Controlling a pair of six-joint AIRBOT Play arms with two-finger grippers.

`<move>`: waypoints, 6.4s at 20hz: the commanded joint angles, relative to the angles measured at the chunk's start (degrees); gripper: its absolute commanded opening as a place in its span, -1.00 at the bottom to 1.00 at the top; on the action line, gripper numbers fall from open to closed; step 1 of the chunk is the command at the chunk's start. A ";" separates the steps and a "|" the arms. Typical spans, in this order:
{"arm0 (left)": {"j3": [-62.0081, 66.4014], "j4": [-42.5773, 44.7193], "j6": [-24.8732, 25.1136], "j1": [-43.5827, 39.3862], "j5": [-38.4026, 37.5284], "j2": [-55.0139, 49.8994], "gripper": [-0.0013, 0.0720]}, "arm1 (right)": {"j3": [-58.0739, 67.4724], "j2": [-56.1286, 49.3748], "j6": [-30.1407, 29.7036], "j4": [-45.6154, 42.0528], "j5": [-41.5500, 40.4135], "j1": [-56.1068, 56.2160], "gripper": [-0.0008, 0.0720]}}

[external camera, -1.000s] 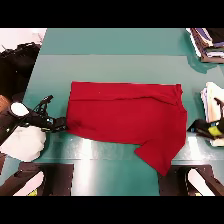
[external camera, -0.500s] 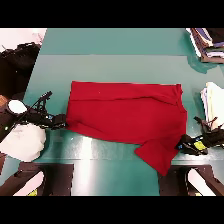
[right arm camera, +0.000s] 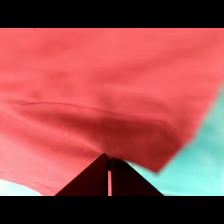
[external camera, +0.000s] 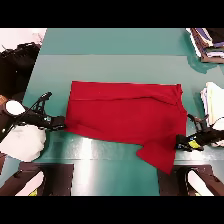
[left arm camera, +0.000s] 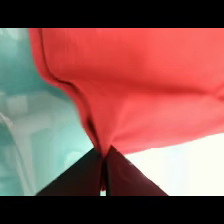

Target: Fold the shirts.

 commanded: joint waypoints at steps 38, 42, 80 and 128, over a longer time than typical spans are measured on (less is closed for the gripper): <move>41.53 -8.11 4.28 -6.25 5.60 -36.22 -0.89 | 53.00 -45.51 -10.91 20.52 2.05 -13.07 0.64; 41.53 -8.37 -0.33 -6.80 7.02 -36.22 -0.89 | 46.82 -47.74 -16.59 26.18 -1.49 -16.48 0.68; 69.72 3.82 -2.93 -15.65 0.35 -48.94 -0.89 | 82.09 -46.05 -14.71 38.71 -13.60 40.13 -0.92; 72.87 1.53 -2.67 -15.04 -6.27 -35.67 -0.89 | 82.18 -49.64 -3.87 17.70 -5.75 6.86 -0.92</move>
